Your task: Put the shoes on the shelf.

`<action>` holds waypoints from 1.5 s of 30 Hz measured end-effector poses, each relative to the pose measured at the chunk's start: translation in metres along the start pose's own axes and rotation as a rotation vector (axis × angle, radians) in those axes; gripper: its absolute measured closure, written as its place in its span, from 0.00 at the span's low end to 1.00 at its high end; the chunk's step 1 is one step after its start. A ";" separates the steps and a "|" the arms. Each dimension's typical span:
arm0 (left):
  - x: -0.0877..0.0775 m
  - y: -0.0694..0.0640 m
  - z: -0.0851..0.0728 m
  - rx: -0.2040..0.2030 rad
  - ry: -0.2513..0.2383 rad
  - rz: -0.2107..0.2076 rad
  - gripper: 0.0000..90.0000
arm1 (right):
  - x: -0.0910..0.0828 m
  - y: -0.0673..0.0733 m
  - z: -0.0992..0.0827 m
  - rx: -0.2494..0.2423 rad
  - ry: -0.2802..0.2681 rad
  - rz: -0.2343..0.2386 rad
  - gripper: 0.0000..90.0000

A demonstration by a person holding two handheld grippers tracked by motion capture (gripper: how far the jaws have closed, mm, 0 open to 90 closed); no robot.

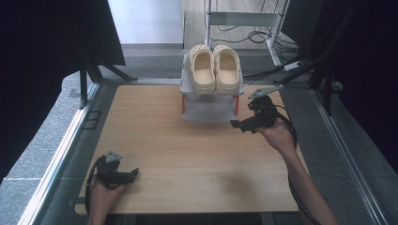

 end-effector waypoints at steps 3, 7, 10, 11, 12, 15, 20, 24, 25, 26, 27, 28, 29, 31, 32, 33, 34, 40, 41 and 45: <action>0.000 0.000 0.000 -0.001 0.000 0.001 0.00 | -0.003 0.001 -0.011 -0.004 -0.002 -0.008 0.00; 0.000 0.000 0.000 -0.002 0.000 0.002 0.00 | -0.007 0.004 -0.026 -0.007 -0.012 -0.007 0.00; 0.000 0.000 0.000 -0.002 0.000 0.002 0.00 | -0.006 0.009 -0.037 -0.011 -0.014 -0.011 0.00; 0.000 0.000 0.000 -0.002 0.000 0.003 0.00 | -0.006 0.010 -0.041 -0.012 -0.017 -0.012 0.00; 0.000 0.000 0.000 -0.002 0.000 0.003 0.00 | -0.005 0.012 -0.045 -0.017 -0.017 -0.013 0.00; 0.000 0.000 0.000 -0.003 0.002 0.002 0.00 | -0.002 0.017 -0.057 -0.023 -0.014 -0.013 0.00; 0.000 -0.001 0.000 -0.007 0.002 0.003 0.00 | 0.005 0.023 -0.078 -0.028 -0.004 -0.016 0.00; 0.000 -0.001 0.000 -0.006 0.002 0.003 0.00 | 0.011 0.027 -0.091 -0.022 -0.004 -0.018 0.00; 0.000 -0.001 0.000 -0.006 0.002 0.003 0.00 | 0.013 0.028 -0.094 -0.023 -0.002 -0.021 0.00; 0.000 -0.001 0.000 -0.006 0.002 0.003 0.00 | 0.014 0.028 -0.097 -0.021 -0.006 -0.027 0.00; 0.000 -0.001 0.000 -0.006 0.002 0.003 0.00 | 0.015 0.029 -0.099 -0.021 -0.011 -0.029 0.00; 0.000 -0.001 0.000 -0.006 0.002 0.003 0.00 | 0.017 0.030 -0.102 -0.020 -0.015 -0.029 0.00; 0.000 -0.001 0.000 -0.006 0.002 0.003 0.00 | 0.019 0.031 -0.105 -0.017 -0.015 -0.025 0.00; 0.000 -0.001 0.000 -0.006 0.002 0.003 0.00 | 0.023 0.032 -0.112 -0.011 -0.013 -0.024 0.00; 0.000 -0.001 0.000 -0.006 0.002 0.003 0.00 | 0.025 0.032 -0.115 -0.008 -0.014 -0.024 0.00; 0.000 -0.001 0.000 -0.006 0.002 0.003 0.00 | 0.028 0.033 -0.120 -0.004 -0.007 -0.019 0.00; 0.000 -0.001 0.000 -0.006 0.002 0.003 0.00 | 0.030 0.033 -0.123 -0.003 -0.005 -0.017 0.00; 0.000 -0.001 0.000 -0.007 0.002 0.003 0.00 | 0.044 0.035 -0.145 -0.002 0.013 -0.014 0.01; 0.000 -0.001 0.000 -0.009 0.000 0.002 0.00 | 0.046 0.035 -0.148 -0.002 0.016 -0.013 0.01; 0.000 -0.001 0.000 -0.006 0.002 0.003 0.00 | 0.059 0.036 -0.164 0.018 0.024 -0.001 0.01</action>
Point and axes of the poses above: each handheld gripper's, and its own axes: x roughly forward along the jaws, z roughly out of its top, y roughly to its left, the point moved 8 cm from there along x, roughly forward along the jaws, and after that the axes turned 1 degree about z, right-handed, at the moved point
